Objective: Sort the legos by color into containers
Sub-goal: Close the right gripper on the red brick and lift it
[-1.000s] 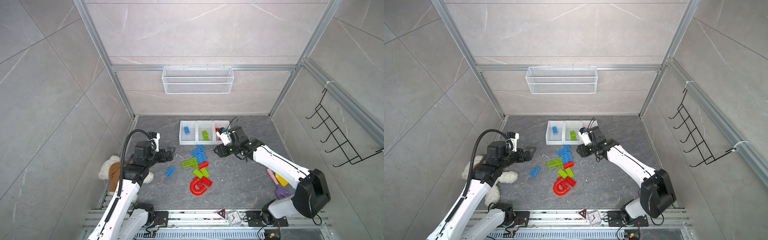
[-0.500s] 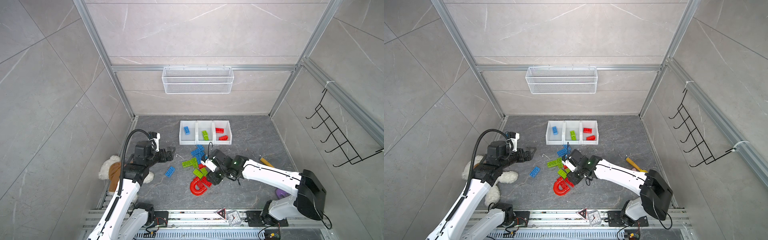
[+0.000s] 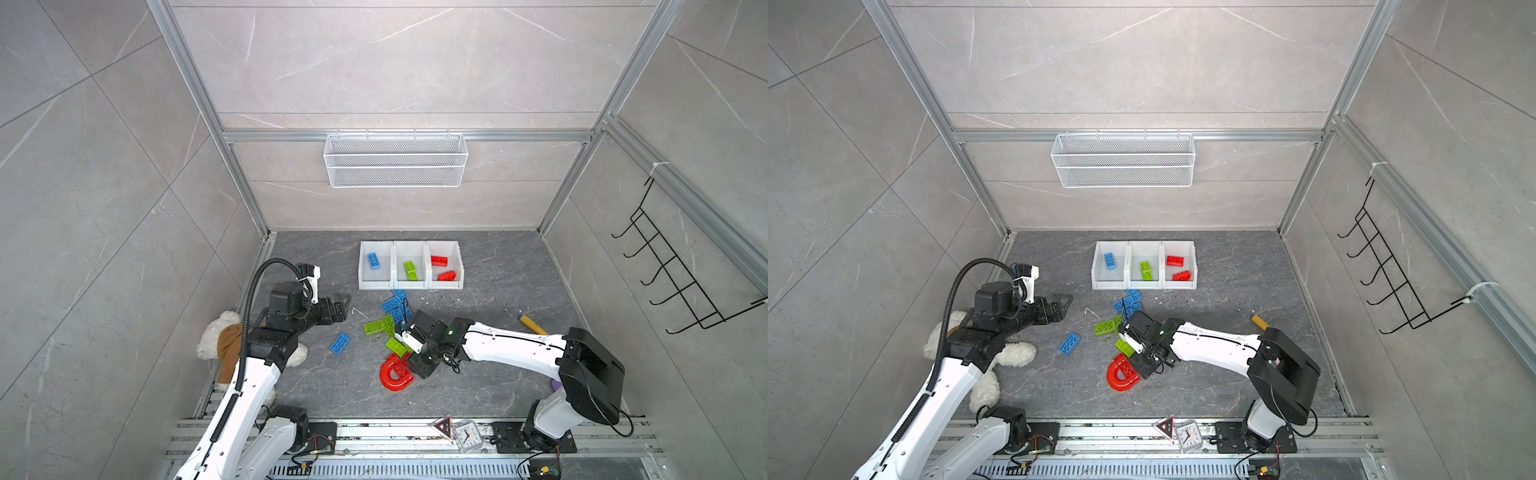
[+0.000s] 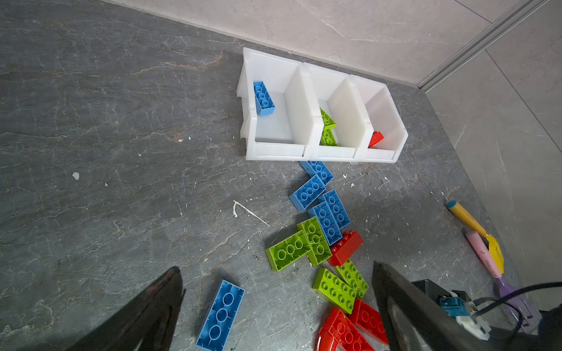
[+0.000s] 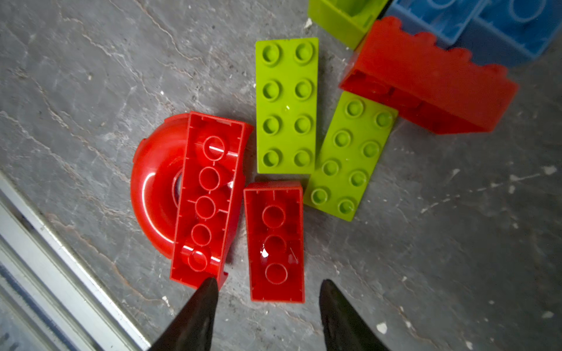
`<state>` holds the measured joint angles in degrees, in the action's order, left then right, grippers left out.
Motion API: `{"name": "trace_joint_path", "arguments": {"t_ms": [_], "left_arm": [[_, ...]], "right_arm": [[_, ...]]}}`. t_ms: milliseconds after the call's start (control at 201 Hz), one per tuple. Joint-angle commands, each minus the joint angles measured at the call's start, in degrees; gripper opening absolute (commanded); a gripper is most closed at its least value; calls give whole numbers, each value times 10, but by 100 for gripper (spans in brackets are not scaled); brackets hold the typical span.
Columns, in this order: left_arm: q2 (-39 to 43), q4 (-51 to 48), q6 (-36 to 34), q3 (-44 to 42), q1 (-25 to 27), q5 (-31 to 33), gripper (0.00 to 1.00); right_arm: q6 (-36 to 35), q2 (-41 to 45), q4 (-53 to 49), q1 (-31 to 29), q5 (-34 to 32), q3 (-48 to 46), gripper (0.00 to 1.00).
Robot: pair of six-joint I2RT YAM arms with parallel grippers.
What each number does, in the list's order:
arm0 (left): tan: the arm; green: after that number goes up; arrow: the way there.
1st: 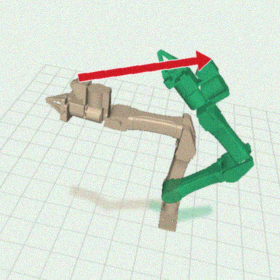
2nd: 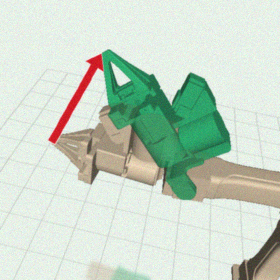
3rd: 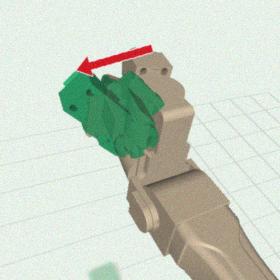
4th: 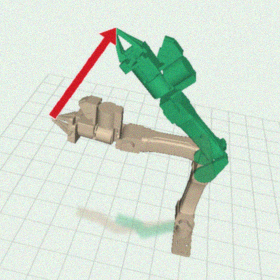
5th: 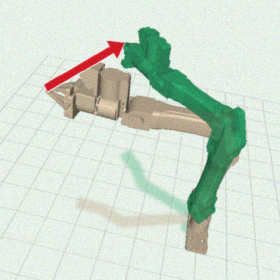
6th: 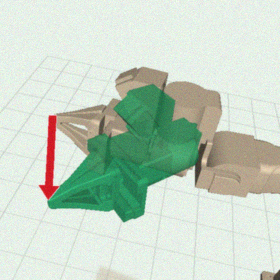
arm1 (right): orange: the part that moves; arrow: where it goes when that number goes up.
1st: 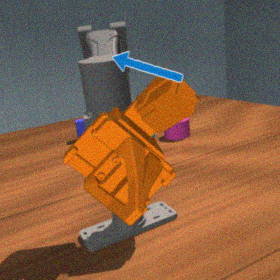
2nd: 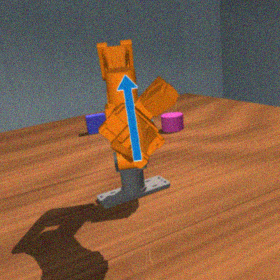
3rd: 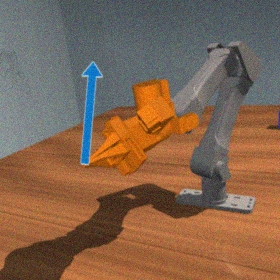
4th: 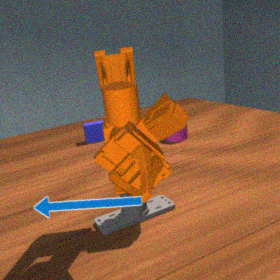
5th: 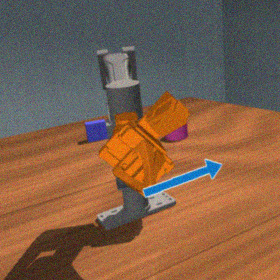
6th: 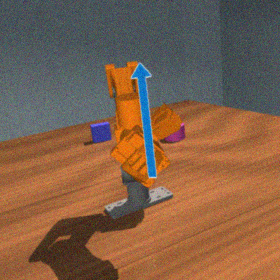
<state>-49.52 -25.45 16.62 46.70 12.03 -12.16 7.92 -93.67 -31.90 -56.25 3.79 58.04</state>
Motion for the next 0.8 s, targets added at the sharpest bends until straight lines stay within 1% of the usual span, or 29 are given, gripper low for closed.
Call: {"name": "trace_joint_path", "arguments": {"t_ms": [0, 284, 577, 637, 791], "left_arm": [[0, 3, -8, 20, 4, -2, 100], [-1, 2, -9, 20, 4, 0, 100], [-1, 2, -9, 20, 4, 1, 100], [-2, 2, -8, 21, 4, 1, 100], [-2, 2, -9, 21, 4, 0, 100]], "right_arm": [[8, -20, 11, -5, -4, -7, 56], [7, -44, 16, -5, -9, -9, 53], [13, -55, 18, -5, -18, -10, 44], [12, -51, 15, -5, -21, -10, 42], [16, -22, 15, -5, -12, -9, 33]]}}
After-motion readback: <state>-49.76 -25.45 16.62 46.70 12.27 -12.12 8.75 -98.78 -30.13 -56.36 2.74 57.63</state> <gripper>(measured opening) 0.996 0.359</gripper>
